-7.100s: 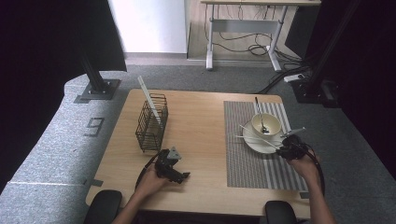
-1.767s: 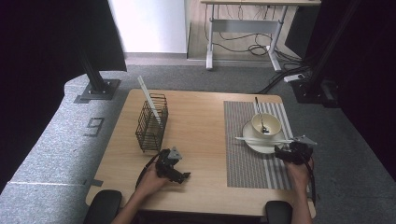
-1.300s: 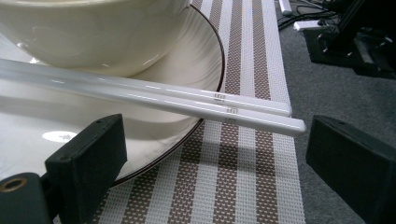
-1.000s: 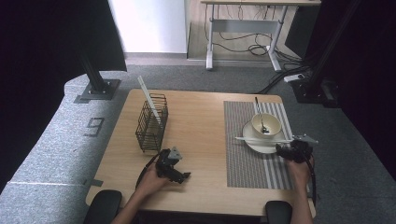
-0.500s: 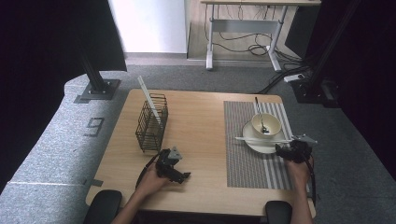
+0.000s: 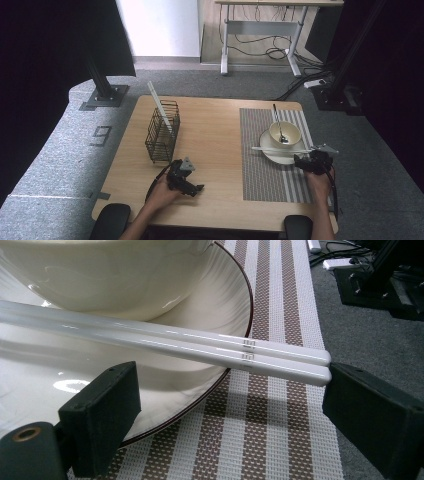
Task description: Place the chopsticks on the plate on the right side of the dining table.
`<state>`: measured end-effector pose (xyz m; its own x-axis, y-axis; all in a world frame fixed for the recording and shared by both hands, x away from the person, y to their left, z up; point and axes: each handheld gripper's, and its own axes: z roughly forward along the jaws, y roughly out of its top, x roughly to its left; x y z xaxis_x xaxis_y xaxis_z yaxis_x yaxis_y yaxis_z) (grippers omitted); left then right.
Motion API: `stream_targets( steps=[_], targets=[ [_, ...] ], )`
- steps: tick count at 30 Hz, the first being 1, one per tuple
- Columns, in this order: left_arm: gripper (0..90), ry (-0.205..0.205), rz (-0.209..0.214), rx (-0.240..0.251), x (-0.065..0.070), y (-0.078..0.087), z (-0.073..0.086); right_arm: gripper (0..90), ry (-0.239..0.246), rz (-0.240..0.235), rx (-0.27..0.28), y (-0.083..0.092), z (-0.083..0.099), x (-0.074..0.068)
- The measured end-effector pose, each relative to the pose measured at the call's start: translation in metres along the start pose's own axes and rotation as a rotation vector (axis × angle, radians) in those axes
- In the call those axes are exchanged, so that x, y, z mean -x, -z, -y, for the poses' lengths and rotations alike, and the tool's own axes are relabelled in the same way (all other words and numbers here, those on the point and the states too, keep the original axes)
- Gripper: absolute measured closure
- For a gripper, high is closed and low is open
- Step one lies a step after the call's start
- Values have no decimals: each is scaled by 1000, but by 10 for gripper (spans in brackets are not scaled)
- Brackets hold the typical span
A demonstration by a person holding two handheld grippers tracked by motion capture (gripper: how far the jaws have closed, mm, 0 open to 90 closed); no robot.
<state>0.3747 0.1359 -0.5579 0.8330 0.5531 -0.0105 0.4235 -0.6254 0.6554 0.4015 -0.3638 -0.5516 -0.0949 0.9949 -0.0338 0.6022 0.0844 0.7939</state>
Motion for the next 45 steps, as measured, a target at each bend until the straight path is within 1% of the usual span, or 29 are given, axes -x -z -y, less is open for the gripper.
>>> stream_targets(
  steps=[6, 10, 14, 17, 20, 23, 26, 31, 36, 39, 43, 45],
  targets=[
    [0, 0, 0, 0, 0, 0, 0, 79, 4, 13, 4, 3, -1, 1],
    [0, 0, 0, 0, 0, 0, 0, 61, 16, 22, 5, 12, -3, 2],
    [0, 2, 0, 1, 0, 0, 0, 24, 17, -14, 8, 25, -3, 1],
    [0, 2, 0, 2, 0, 0, 0, 0, 39, -26, 0, 34, -3, -1],
    [0, 2, 0, 1, 0, 0, 0, 0, 65, -29, -21, 43, -5, -6],
    [0, 2, 0, 1, 0, 0, 0, 0, 89, -43, -22, 54, -6, -11],
    [0, 1, 0, 2, 0, 0, 0, 0, 114, -66, -23, 63, -6, -18],
    [0, 1, 0, 2, 0, 0, 0, 0, 149, -88, -19, 81, -8, -30],
    [0, 1, 0, 1, 0, 0, 0, 0, 138, -137, -19, 99, -13, -44],
    [0, 1, 0, 1, 0, 0, 0, 0, 164, -158, -22, 107, -16, -54],
    [0, 1, 0, 1, 0, 0, 0, 0, 216, -184, -23, 115, -21, -70],
    [0, 1, 0, 0, 0, 0, 0, 0, 229, -202, -29, 118, -23, -79]
  ],
)
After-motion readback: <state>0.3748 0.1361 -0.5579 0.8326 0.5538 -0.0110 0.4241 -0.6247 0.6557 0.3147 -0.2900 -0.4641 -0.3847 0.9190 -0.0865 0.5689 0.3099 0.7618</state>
